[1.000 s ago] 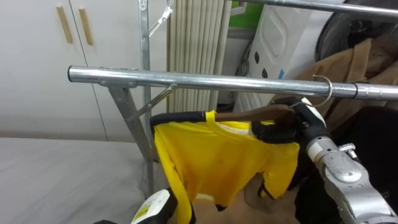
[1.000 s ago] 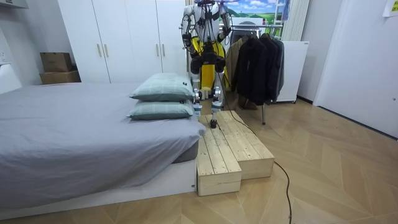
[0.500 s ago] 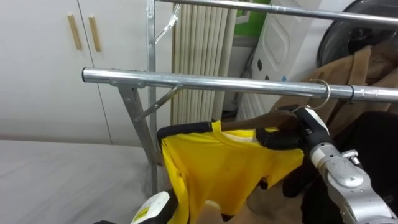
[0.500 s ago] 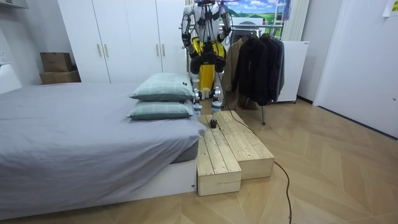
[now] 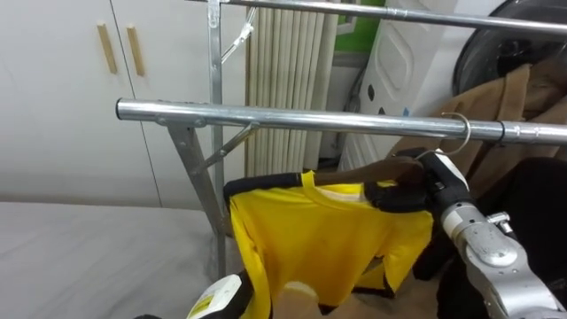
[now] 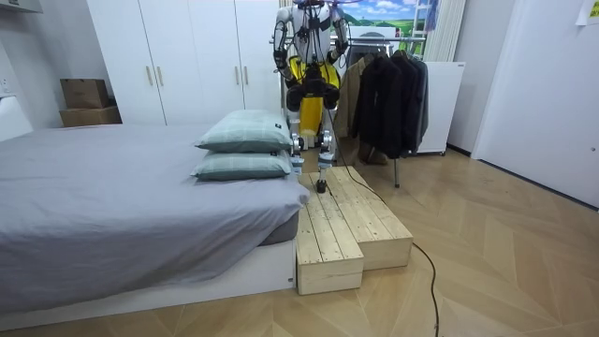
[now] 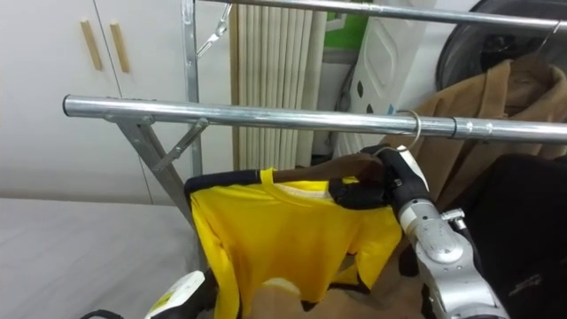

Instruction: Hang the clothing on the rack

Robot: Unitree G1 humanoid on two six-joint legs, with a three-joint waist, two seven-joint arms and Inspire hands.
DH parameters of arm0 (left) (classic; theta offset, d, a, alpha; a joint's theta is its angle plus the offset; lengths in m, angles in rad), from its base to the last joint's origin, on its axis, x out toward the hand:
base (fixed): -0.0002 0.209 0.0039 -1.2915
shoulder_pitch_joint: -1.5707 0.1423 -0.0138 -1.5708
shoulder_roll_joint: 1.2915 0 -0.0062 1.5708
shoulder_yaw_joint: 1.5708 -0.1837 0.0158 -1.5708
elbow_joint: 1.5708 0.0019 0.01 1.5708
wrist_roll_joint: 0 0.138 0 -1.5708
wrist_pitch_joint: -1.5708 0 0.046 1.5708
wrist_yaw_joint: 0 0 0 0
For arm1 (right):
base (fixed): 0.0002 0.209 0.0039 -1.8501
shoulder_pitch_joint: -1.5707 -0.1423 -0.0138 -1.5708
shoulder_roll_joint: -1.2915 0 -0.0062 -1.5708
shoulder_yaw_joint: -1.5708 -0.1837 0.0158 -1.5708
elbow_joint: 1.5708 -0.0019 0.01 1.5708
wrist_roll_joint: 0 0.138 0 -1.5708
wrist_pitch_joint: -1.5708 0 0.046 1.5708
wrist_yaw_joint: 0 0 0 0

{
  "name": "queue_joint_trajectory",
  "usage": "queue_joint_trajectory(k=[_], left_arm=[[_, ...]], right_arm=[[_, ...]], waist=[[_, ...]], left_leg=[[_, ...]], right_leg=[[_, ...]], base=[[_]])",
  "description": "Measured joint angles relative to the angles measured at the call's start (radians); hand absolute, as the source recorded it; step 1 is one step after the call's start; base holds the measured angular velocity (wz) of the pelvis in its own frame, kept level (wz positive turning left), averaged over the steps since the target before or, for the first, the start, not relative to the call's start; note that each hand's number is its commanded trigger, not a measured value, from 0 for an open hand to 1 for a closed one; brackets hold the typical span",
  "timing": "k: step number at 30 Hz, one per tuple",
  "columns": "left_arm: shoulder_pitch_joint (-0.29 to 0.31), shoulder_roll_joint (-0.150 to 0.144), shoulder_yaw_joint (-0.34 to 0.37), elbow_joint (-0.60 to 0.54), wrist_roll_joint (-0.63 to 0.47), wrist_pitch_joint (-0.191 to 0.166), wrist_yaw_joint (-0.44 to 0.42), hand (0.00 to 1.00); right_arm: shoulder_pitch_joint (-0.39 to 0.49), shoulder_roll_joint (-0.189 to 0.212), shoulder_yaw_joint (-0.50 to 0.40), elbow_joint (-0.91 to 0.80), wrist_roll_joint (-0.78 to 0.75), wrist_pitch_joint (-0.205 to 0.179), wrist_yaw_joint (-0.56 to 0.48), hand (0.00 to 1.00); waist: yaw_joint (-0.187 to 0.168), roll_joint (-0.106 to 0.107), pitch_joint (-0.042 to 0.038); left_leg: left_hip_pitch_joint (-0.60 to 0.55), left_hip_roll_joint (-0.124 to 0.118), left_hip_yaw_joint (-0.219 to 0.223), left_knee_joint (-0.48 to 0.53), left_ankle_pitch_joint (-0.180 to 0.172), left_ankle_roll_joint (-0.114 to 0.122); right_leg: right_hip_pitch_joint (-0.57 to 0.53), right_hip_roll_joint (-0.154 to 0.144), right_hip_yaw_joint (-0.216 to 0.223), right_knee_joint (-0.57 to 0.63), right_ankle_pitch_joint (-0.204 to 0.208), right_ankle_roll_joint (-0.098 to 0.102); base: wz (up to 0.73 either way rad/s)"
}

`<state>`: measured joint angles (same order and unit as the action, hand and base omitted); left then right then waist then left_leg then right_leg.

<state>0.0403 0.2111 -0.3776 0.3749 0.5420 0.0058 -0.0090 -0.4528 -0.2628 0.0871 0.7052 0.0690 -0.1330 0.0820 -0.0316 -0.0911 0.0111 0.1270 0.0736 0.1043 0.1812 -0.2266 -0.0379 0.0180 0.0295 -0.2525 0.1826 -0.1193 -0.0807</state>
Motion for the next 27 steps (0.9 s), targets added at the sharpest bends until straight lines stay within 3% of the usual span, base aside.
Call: queue_joint_trajectory(k=[19,21,27], left_arm=[[-0.006,-0.001,-0.002,-0.004,0.019,-0.003,0.000,0.00],[-0.012,-0.002,-0.002,-0.004,0.021,-0.003,0.000,0.00],[-0.016,-0.005,0.002,-0.004,0.073,-0.006,0.000,0.00]], right_arm=[[0.004,0.008,0.010,-0.035,0.025,0.005,0.009,0.00],[0.005,0.012,0.010,-0.047,0.048,0.022,0.009,0.00],[0.021,0.026,0.010,-0.095,0.053,0.026,0.030,0.00]], waist=[[-0.024,0.007,-0.0014],[-0.025,0.006,-0.0011],[-0.024,0.006,-0.0013]], left_leg=[[0.005,0.003,0.002,-0.010,0.000,0.000],[0.005,0.003,0.003,-0.013,0.000,0.000],[0.005,0.002,0.002,-0.013,0.000,0.000]], right_leg=[[-0.001,0.006,0.006,-0.011,0.001,-0.001],[-0.003,0.006,0.008,-0.011,0.001,-0.001],[-0.004,0.007,0.011,-0.012,0.002,0.000]], base=[[0.00],[0.00],[0.00]])
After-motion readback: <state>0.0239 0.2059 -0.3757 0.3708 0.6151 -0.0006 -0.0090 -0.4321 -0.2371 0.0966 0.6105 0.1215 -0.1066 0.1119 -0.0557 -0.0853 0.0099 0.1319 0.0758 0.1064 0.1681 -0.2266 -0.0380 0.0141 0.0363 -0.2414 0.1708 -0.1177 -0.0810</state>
